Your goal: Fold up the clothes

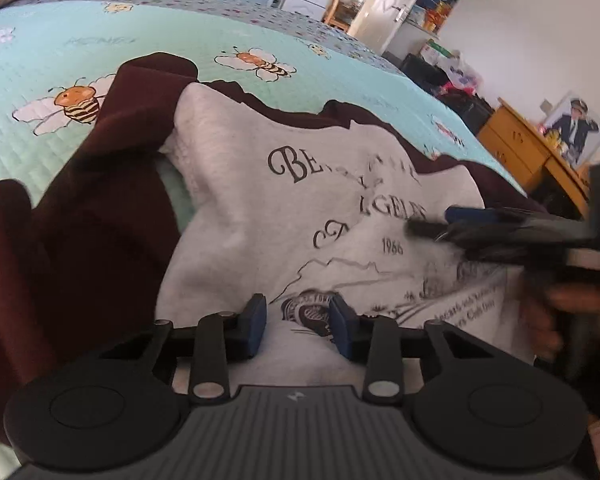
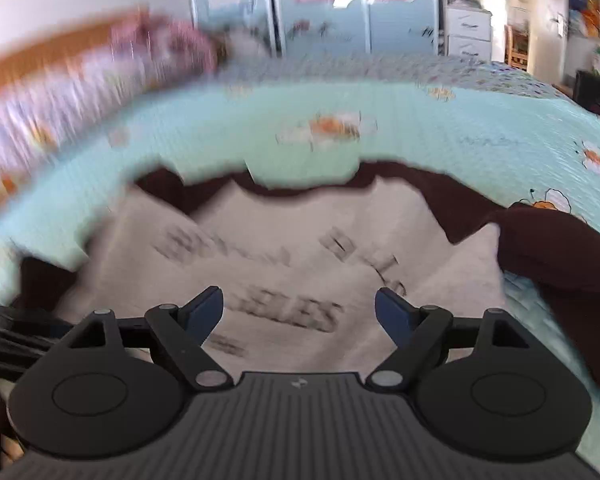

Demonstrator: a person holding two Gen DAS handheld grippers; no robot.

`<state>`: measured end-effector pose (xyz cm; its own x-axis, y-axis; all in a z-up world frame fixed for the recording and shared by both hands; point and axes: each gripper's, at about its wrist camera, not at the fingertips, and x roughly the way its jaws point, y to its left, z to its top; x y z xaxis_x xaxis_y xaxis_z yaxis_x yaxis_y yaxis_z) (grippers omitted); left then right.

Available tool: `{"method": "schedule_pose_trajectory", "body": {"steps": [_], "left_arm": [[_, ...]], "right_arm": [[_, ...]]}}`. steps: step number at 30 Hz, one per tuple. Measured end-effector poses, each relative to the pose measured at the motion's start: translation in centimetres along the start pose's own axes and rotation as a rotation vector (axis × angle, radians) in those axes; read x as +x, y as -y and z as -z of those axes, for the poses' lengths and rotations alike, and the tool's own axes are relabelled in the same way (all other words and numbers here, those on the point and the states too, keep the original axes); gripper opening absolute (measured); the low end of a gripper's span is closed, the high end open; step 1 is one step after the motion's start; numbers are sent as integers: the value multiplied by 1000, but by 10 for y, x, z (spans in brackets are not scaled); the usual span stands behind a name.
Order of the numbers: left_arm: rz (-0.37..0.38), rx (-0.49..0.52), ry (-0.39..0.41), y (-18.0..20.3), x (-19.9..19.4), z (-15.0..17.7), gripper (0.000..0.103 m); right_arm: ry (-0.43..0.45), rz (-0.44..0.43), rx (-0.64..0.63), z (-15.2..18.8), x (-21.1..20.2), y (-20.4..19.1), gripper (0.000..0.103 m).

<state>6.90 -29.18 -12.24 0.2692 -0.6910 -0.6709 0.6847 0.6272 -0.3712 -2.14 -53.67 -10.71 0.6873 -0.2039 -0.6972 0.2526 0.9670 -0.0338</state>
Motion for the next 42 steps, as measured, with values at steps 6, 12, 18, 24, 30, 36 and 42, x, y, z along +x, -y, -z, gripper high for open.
{"method": "schedule_pose_trajectory", "body": {"steps": [6, 12, 18, 24, 30, 36, 42], "left_arm": [[13, 33, 20, 9, -28, -1, 38], [39, 203, 183, 47, -41, -51, 71], [-71, 178, 89, 35, 34, -94, 72], [-181, 216, -58, 0, 89, -75, 59], [-134, 150, 32, -17, 49, -50, 57], [-144, 186, 106, 5, 21, -57, 62], [-182, 281, 85, 17, 51, -99, 70]], "right_arm": [[-64, 39, 172, 46, -23, 94, 61], [119, 89, 56, 9, -73, 44, 80], [144, -15, -98, -42, 2, -32, 84], [-28, -5, -130, -32, 64, 1, 92], [-13, 47, 98, 4, 30, 102, 81], [134, 109, -93, -19, -9, 24, 87], [135, 6, -144, -77, 52, -29, 88]]}}
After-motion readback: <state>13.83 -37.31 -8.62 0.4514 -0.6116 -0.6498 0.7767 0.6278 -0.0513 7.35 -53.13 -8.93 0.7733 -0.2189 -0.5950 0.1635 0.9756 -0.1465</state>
